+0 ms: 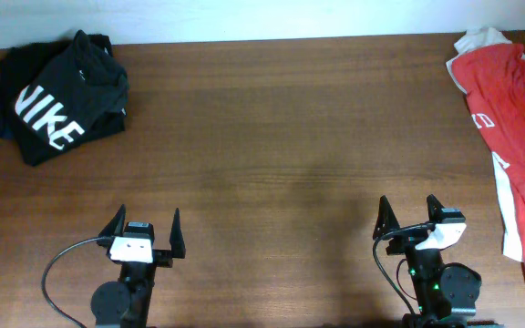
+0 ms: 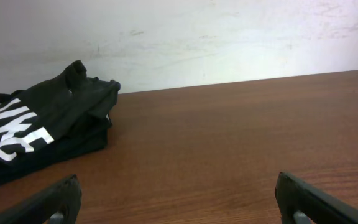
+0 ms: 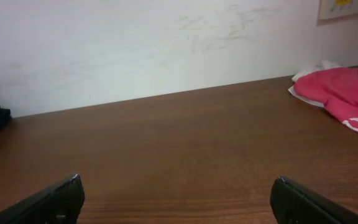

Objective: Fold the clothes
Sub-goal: 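Move the right gripper toward the red t-shirt pile at right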

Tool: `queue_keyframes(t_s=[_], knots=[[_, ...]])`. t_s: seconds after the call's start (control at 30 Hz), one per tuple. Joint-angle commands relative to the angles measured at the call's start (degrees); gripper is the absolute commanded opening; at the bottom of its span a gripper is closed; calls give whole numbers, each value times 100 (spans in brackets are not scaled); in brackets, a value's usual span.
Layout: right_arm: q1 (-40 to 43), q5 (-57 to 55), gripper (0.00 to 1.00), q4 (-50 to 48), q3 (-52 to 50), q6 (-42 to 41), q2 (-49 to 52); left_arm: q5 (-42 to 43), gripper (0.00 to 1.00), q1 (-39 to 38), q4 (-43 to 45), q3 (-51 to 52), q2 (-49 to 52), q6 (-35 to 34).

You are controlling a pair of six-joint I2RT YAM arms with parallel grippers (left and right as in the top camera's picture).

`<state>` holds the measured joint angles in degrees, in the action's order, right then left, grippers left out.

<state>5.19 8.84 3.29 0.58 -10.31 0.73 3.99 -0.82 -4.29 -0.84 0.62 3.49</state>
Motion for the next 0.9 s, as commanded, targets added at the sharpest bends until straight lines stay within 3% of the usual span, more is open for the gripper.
queue_keyframes(t_s=[0.0,0.53,0.6,0.67,0.73,0.8,0.87], knots=[[-42,-70,99,42,-26,42,-52,-42,99,24,-9,33,-26,50],[-42,-2,99,-28,-26,2,-55,-42,99,24,-9,33,-26,50],[-42,2059,99,-81,-26,-2173,-55,-39,99,24,-9,33,-26,50],[-42,2717,99,-50,-26,-2411,-55,-39,99,24,-9,33,-26,50],[-42,2719,99,-203,-26,-3449,-55,-42,99,24,-11,33,-26,50],[-42,2741,99,-402,-26,-3582,-52,-42,99,24,-9,33,-26,50],[-42,2839,98,-1515,-11,-3088,-52,-42,99,24,-11,33,-26,50]])
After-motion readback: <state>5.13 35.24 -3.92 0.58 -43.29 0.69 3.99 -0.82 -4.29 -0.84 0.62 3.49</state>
